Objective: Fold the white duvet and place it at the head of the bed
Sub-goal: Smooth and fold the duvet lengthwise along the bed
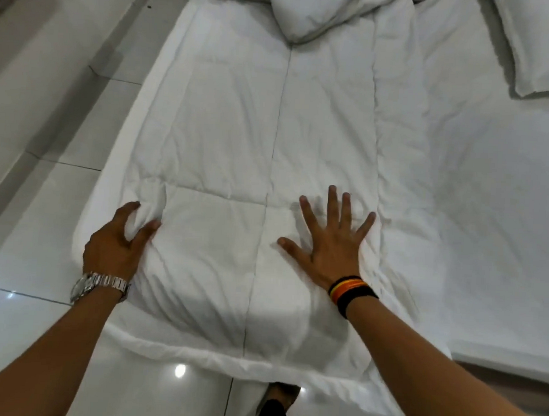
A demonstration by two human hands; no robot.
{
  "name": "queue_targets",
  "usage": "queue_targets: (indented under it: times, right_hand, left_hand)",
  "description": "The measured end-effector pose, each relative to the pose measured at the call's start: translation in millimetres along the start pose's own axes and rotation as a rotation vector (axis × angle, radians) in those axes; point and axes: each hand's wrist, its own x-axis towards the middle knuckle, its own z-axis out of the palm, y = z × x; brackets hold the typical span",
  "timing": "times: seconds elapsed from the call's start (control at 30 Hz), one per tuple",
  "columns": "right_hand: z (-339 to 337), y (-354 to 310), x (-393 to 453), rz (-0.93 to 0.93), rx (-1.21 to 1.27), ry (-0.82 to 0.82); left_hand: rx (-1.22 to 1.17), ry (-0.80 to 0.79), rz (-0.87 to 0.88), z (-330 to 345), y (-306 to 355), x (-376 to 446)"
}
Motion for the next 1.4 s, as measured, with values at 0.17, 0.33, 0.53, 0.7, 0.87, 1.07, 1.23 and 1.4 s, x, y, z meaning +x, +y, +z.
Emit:
queue_targets:
  times: [0.17, 0.33, 0.53, 0.7, 0.87, 1.07, 1.23, 1.4]
  right_hand:
    - [20, -32, 29, -0.036, 0.014, -0.159]
    - [28, -40, 48, -0.038, 0.075, -0.058]
    - [38, -56, 67, 0.054, 0.001, -0.159]
    - [20, -132, 101, 0.092, 0.078, -0.021]
    - [31, -226, 164, 0.358, 0.175, -0.069]
    - [59, -272, 177, 0.633, 0.185, -0.077]
    - [41, -297, 176, 0.734, 0.237, -0.024]
    - [25, -321, 195, 0.739, 0.311, 0.120]
  left_hand:
    - [0.130, -0.060, -0.038, -46, -46, 25]
    - [0.309, 0.055, -0.023, -26, -29, 34]
    - [0.286, -0.005, 0.448, 17, 20, 72]
    - [0.320, -0.182, 0.497, 29, -10, 103]
    - [0.150, -0.270, 0.525, 24, -20, 115]
    - [0.038, -0.373, 0.611, -3, -19, 190]
    - [0.002, -0.450, 0.553, -16, 11, 281]
    - [-0.055, -0.594, 0.465, -6, 49, 354]
